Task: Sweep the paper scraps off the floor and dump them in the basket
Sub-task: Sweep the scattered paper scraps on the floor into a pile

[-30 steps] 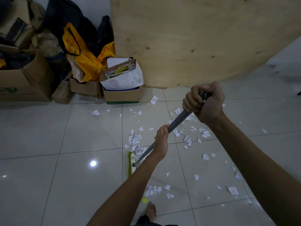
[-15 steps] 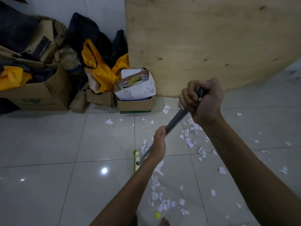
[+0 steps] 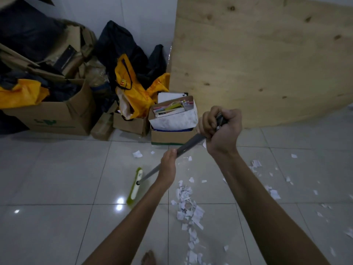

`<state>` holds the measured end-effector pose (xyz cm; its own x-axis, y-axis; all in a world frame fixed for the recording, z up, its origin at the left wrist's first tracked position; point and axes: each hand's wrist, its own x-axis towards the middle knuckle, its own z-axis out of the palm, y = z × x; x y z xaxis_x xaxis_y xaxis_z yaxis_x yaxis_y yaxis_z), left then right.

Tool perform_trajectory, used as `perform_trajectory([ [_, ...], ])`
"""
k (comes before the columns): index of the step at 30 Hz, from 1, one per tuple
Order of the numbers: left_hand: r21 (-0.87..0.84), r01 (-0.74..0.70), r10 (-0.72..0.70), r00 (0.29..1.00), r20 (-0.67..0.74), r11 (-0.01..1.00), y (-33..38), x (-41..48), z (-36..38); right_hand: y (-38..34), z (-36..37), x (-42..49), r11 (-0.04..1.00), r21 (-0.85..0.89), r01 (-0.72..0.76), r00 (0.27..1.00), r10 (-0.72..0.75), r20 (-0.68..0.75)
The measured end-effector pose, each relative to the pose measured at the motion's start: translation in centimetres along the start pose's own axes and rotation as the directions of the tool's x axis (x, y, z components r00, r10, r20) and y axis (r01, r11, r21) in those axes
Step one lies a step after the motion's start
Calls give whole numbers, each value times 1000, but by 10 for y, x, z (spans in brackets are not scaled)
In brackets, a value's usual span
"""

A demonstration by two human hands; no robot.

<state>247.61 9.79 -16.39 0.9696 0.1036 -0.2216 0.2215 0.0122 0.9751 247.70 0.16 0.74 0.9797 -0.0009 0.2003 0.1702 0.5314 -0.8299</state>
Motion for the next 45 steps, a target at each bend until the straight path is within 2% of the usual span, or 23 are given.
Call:
perform_trajectory([
  [11,128,5,10,992,-122,992,-10,115,-77,109,38,83,991,45,122,992,-121,-41],
  [13,164,-3,22,993,-114,986,-8,128,-87,125,40,94,988,39,146,989,-145,-43],
  [17,337,-16,17,1000,-2,941,-17,157,-103,157,39,110,985,-11,175,982,-175,-78],
  [21,271,104,-104,994,-14,957,-20,175,-100,171,26,116,974,-148,171,983,-179,-43],
  [23,240,152,-159,987,10,959,-25,178,-92,167,13,117,961,-222,164,986,-161,33],
  [26,221,90,-115,988,102,971,-42,176,-82,155,-10,104,959,-272,80,989,-42,144],
  [29,267,78,-111,988,111,961,-56,161,-64,145,-37,75,952,-308,3,985,51,166],
  [32,220,46,-62,996,66,974,-69,140,-36,135,-67,45,933,-356,-55,990,98,104],
  [36,298,149,-168,985,39,943,-95,128,-4,130,-106,12,926,-361,-109,994,111,-17],
  [38,304,161,-170,985,2,939,-103,124,8,133,-119,-1,928,-358,-101,994,85,-62],
  [42,292,172,-178,984,-7,941,-113,124,16,149,-129,-15,926,-371,-73,995,42,-91],
  [45,355,154,-167,986,9,922,-116,131,17,154,-132,-19,911,-405,-79,995,46,-89],
])
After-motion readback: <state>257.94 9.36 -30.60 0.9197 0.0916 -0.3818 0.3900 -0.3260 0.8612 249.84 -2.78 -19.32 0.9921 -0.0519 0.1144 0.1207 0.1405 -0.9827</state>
